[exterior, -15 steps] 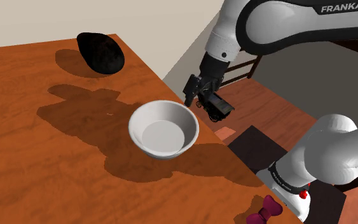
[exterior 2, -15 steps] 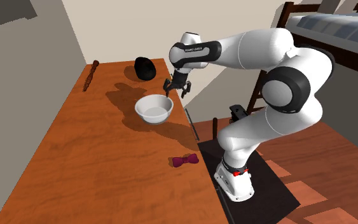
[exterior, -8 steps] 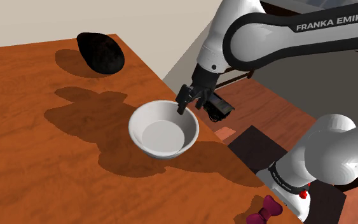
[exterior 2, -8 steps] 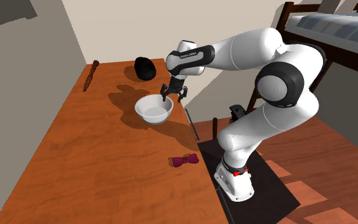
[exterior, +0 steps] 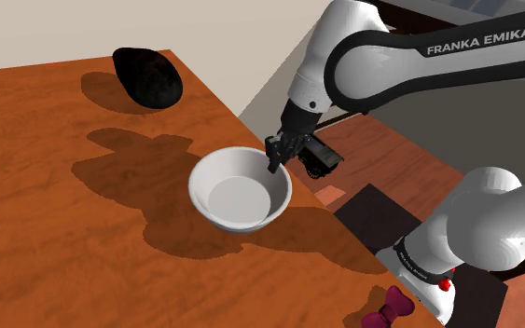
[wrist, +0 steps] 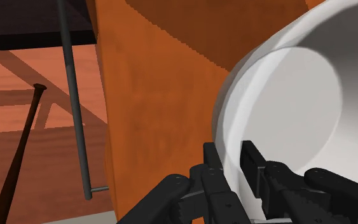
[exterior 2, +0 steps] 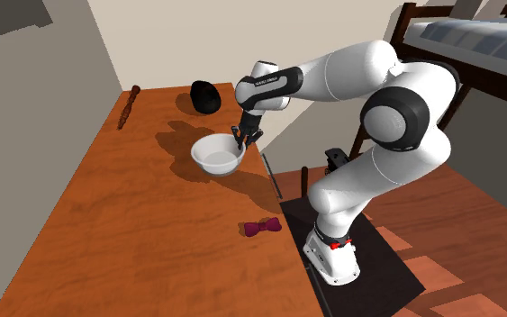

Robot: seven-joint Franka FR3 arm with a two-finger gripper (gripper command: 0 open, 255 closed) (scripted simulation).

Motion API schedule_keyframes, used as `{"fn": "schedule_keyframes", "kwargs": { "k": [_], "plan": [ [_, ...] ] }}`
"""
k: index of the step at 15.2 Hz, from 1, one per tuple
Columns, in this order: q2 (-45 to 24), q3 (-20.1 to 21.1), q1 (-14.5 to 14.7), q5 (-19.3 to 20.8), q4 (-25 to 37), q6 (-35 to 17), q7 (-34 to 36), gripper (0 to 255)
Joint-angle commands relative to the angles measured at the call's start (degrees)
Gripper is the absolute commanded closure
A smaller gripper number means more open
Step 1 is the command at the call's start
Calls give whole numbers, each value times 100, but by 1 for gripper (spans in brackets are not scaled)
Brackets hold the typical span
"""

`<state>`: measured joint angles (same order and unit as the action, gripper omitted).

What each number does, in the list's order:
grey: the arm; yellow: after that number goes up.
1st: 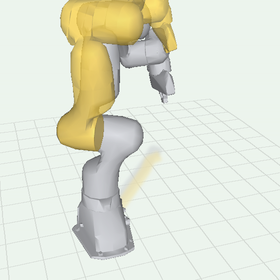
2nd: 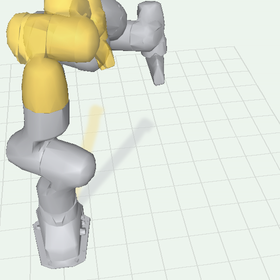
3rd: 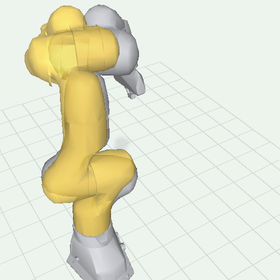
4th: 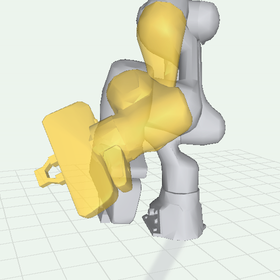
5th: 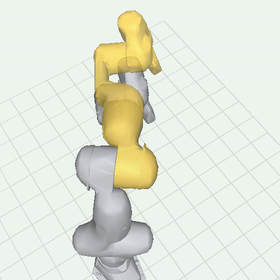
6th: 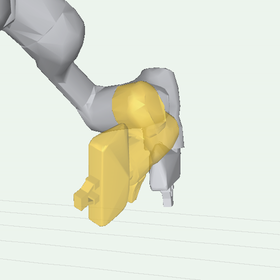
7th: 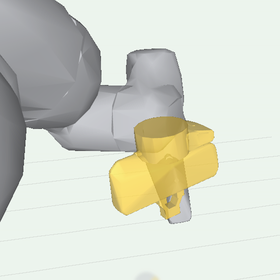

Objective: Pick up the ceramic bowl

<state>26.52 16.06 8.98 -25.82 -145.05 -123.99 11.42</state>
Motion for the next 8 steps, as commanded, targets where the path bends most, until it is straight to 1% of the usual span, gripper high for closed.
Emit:
{"fn": "schedule_keyframes", "kwargs": {
  "k": [1,5,8],
  "plan": [
    [-3,2,0,0,-4,-2,0,255],
    [-1,3,2,-2,-8,-5,1,255],
    [93,-30,-17,55,152,243,68,255]
  ]
}}
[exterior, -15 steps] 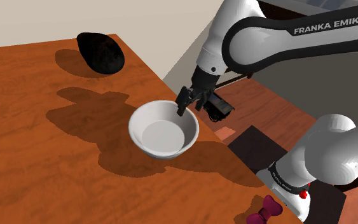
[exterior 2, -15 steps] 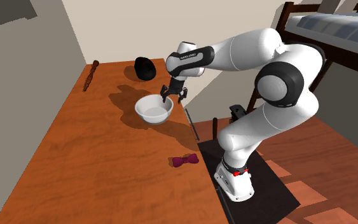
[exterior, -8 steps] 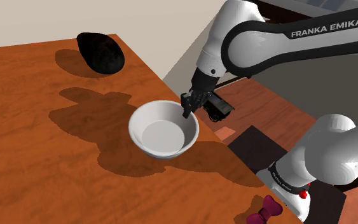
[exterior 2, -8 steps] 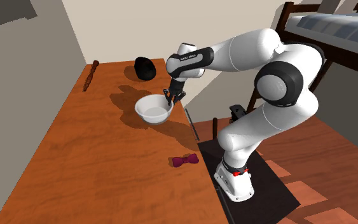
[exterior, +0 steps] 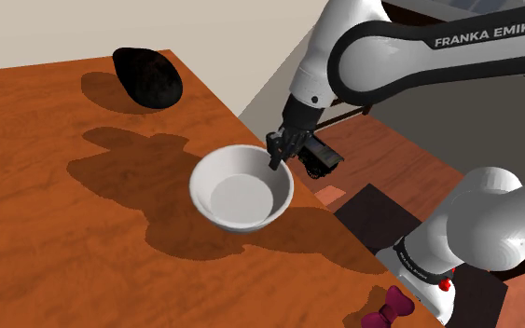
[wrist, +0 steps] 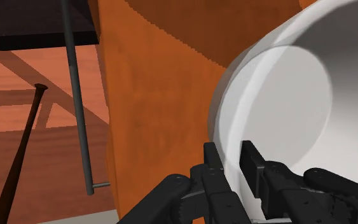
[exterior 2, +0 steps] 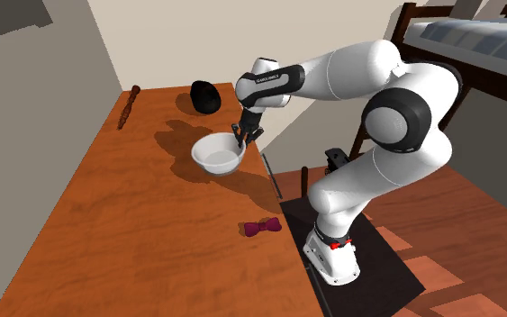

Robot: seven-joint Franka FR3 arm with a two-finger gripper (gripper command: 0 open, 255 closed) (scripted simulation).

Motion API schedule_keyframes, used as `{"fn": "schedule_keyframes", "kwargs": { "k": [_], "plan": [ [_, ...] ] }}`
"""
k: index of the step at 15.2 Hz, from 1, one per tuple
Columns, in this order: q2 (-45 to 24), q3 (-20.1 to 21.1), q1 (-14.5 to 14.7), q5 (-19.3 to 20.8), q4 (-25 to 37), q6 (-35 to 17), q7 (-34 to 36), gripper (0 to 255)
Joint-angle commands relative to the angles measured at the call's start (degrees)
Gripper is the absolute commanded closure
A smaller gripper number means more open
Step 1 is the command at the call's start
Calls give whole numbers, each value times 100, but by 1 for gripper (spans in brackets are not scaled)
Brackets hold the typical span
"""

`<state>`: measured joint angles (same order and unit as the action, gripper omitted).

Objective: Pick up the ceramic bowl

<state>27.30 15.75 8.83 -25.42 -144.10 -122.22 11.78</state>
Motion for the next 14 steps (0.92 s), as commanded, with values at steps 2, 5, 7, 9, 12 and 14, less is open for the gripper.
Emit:
{"fn": "schedule_keyframes", "kwargs": {
  "k": [2,5,7,9,12,14],
  "plan": [
    [70,-21,-13,50,169,228,75,255],
    [139,-53,-30,101,345,468,139,255],
    [177,-75,-40,134,468,625,180,255],
    [209,-96,-50,165,596,780,220,255],
    [245,-127,-65,209,795,1010,280,255],
    [247,-129,-65,212,805,1021,283,255]
  ]
}}
